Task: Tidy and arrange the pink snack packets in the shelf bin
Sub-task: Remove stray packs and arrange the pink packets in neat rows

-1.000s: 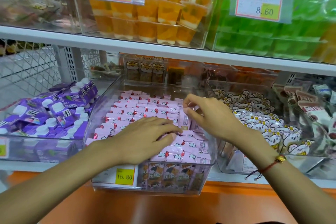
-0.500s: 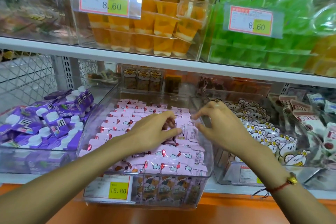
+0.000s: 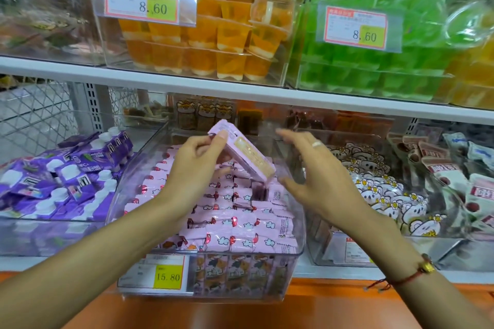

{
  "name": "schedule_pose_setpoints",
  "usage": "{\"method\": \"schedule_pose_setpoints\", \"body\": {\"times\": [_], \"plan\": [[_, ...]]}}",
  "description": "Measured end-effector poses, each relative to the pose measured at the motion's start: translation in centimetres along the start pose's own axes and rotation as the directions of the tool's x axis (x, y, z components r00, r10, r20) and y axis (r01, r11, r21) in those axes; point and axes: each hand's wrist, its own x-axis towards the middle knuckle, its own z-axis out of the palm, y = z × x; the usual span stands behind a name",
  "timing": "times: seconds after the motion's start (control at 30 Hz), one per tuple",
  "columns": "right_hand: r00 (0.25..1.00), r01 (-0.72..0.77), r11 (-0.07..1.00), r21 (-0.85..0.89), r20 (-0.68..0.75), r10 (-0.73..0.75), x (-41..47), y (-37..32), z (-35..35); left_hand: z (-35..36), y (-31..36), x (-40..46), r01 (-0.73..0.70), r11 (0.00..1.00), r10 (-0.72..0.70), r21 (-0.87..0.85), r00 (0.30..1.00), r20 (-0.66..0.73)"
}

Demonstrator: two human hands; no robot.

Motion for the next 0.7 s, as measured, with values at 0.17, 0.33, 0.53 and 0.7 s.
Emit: {"method": "schedule_pose_setpoints", "body": {"times": [0.17,0.33,0.53,0.7], "plan": [[0.955,0.292,0.953,0.073,-0.063,-0.288,0.0,-1.6,0.0,-0.2,0.2,-0.8,0.278,0.929,-0.250,-0.245,0.958,0.141],[0.989,0.064,0.836,0.546,-0.144,0.018,0.0,-2.1,-0.1,-0.3,-0.2,-0.8,0.226,0.961,-0.199,-0.162,0.965,0.168],[0.954,-0.272,0.429,0.861,0.181,0.241,0.2,-1.5,0.1,-0.6,-0.6,-0.8,0.126,0.990,-0.110,-0.063,0.972,0.209],[0.963,-0.201,0.238,0.950,0.148,0.226,0.3,-1.5,0.2,-0.2,-0.7,-0.7,0.250,0.960,-0.231,-0.130,0.962,0.142]]}}
